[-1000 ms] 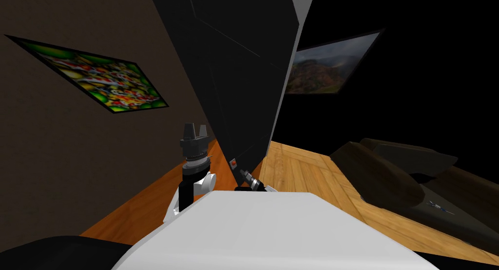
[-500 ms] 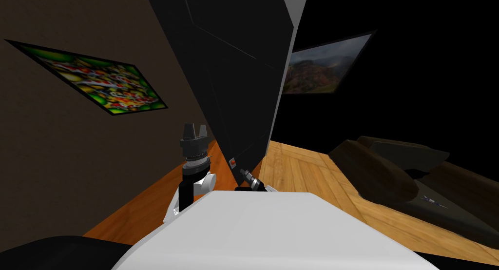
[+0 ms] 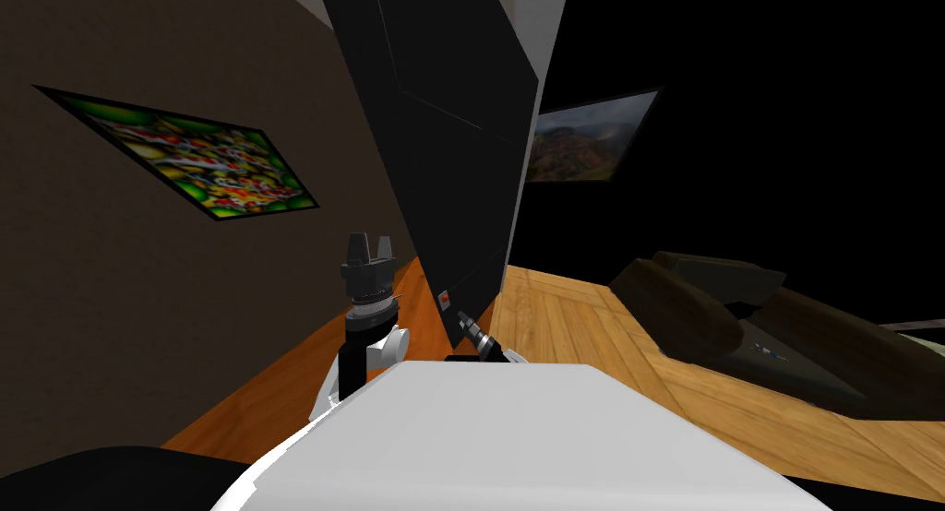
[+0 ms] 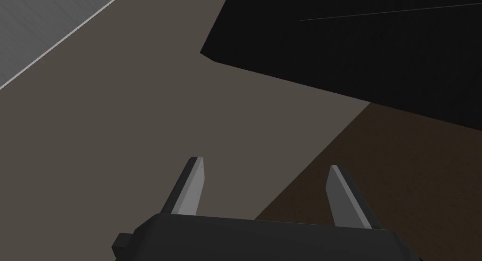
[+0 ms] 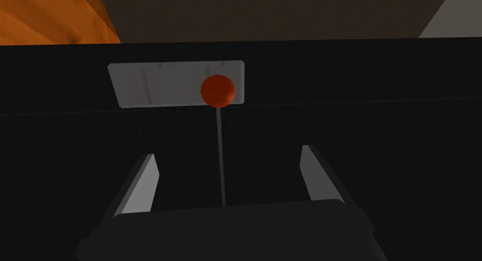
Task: Push the door open
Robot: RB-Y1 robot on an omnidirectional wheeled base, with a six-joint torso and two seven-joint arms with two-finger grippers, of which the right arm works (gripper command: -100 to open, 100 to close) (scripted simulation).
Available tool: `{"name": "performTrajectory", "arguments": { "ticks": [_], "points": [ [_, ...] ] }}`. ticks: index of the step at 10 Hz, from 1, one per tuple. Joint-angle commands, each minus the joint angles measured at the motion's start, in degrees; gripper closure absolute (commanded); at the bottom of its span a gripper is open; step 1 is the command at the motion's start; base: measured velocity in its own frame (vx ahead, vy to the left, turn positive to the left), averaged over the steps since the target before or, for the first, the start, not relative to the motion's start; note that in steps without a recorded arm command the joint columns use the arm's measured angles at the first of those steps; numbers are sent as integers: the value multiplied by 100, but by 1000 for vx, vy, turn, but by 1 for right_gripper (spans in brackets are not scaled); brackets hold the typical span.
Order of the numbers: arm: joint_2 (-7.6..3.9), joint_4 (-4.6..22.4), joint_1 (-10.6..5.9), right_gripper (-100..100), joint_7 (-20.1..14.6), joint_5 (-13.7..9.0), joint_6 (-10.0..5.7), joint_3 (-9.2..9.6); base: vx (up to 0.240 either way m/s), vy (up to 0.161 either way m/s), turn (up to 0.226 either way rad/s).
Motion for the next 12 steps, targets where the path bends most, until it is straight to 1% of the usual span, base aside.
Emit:
{"name": "performTrajectory", "arguments": {
  "ticks": [1, 3, 7, 8, 9, 12],
  "points": [
    [-5, 6, -7, -100, 14, 2, 6, -25, 119, 141, 21],
    [13, 39, -21, -100, 30, 4, 4, -60, 161, 149, 21],
    [114, 103, -49, -100, 61, 8, 0, -128, 138, 136, 23],
    [103, 106, -54, -100, 55, 6, -1, -120, 52, 61, -2],
    [103, 106, -54, 100, 55, 6, -1, -120, -9, -8, -2],
    [103, 106, -54, 100, 55, 6, -1, -120, -17, -20, 2]
  ]
}}
